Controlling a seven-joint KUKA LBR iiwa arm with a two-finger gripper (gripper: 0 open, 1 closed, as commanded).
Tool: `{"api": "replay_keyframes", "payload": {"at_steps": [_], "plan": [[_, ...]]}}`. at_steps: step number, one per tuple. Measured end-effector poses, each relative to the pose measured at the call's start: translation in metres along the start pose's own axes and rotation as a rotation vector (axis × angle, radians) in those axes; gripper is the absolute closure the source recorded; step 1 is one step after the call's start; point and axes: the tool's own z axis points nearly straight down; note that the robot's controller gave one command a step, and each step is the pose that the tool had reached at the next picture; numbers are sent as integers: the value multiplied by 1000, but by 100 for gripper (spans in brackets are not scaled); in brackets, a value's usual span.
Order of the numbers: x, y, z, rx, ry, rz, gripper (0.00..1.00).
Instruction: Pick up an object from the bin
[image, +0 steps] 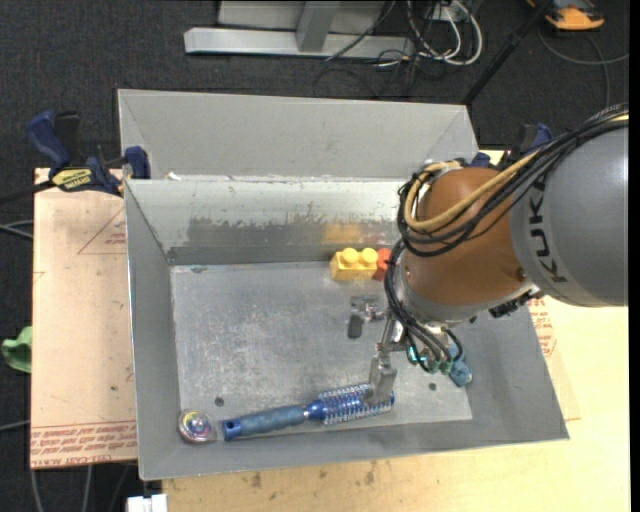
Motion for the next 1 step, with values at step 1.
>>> {"api": "replay_keyframes", "payload": {"at_steps": [1], "plan": [[12,4,104,0,-26,-204,0]]}}
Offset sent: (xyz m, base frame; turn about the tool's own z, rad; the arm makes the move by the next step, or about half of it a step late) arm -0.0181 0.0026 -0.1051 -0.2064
